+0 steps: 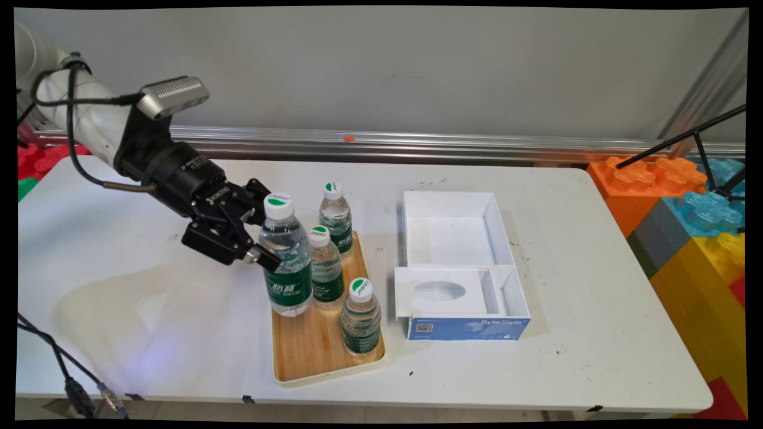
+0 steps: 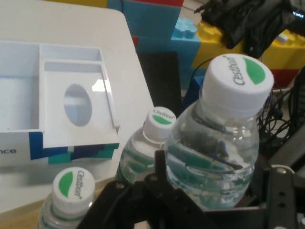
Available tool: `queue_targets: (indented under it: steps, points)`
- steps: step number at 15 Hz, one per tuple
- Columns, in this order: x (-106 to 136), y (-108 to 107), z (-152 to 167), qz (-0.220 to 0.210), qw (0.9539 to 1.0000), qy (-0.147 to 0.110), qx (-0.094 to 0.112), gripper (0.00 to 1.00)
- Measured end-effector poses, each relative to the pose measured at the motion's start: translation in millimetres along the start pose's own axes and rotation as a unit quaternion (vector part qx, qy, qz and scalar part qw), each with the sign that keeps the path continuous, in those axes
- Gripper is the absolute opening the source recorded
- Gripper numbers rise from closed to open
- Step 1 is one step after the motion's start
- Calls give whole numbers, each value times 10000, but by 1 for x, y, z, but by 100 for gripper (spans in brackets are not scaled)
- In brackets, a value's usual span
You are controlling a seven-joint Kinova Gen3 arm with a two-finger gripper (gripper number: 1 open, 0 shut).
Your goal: Place the picked object on the tray
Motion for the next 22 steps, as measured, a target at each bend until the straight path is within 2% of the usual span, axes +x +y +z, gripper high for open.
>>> queue_targets:
  steps: [5, 22]
  points:
    - [-11, -2, 9, 106, 9999, -128, 34, 0]
    - [-34, -4, 42, 195, 9994, -291, 32, 0]
